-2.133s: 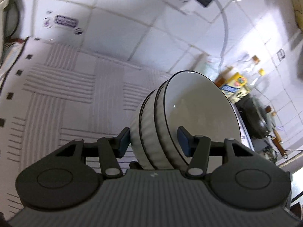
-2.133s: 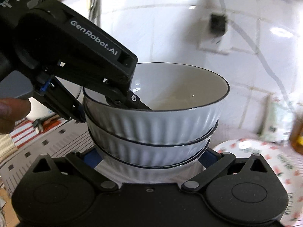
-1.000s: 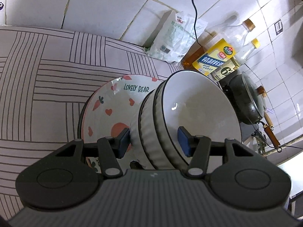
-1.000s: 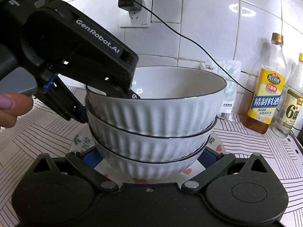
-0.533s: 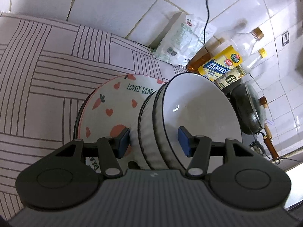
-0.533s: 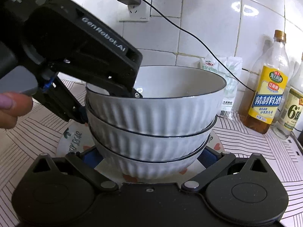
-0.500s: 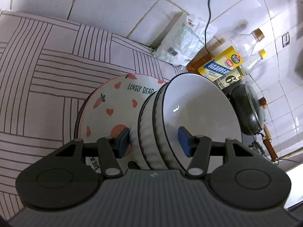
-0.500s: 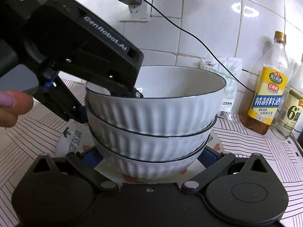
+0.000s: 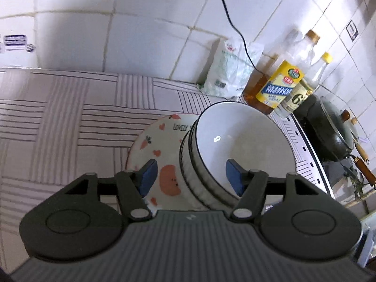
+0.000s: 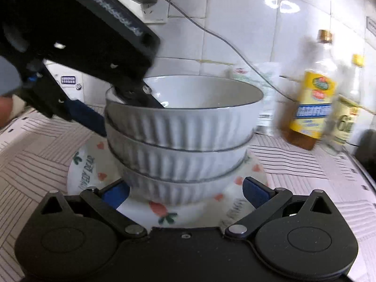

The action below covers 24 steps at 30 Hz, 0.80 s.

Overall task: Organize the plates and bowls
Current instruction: 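Carry the bowl stack with both grippers onto the pink bunny plate, then open both grippers and pull back from the bowls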

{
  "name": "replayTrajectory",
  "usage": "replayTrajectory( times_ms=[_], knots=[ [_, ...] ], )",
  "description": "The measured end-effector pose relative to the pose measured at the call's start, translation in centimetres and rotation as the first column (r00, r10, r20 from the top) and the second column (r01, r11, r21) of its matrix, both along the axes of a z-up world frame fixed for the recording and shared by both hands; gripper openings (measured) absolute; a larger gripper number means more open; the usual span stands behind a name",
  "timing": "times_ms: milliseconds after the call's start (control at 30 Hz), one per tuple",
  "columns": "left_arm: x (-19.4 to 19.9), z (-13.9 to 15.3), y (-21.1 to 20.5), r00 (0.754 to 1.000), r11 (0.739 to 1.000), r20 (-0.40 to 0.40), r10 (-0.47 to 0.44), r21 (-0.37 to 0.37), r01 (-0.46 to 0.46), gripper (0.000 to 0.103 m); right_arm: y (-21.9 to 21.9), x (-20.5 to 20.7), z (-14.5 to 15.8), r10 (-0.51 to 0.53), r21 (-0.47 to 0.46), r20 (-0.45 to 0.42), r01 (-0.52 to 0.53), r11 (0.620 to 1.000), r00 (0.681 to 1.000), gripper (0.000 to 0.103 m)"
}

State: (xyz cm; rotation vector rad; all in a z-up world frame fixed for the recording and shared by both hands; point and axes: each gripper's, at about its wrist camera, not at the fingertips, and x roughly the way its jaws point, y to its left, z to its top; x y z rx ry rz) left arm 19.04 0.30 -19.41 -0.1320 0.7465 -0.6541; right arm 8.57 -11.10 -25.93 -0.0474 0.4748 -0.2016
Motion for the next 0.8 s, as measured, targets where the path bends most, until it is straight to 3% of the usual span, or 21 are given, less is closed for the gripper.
replayTrajectory(
  times_ms=[100,400,600,800],
  knots=[
    [-1.7,1.0,1.3,0.999,0.999,0.028,0.044,0.011,-0.045,0.069,0.5,-2.1,0.6,-0.002,-0.011,0.026,0.002,1.000,1.000,0.103],
    [-6.5,3.6,3.5,0.985,0.991,0.127,0.116,0.047,-0.123,0.075,-1.3,-5.3,2.7,-0.082,0.097,0.045,0.077,0.992,0.996,0.103],
    [-9.0,6.0,4.4,0.977,0.980,0.083,0.197,0.025,-0.200,0.081,-1.9,-7.8,5.3,-0.107,0.053,0.073,0.103,0.993,0.992,0.103],
    [-11.9,8.4,4.9,0.964,0.969,0.117,0.239,0.041,-0.245,0.090,-4.0,-9.0,8.3,-0.084,0.125,0.020,0.080,0.989,0.996,0.103]
  ],
)
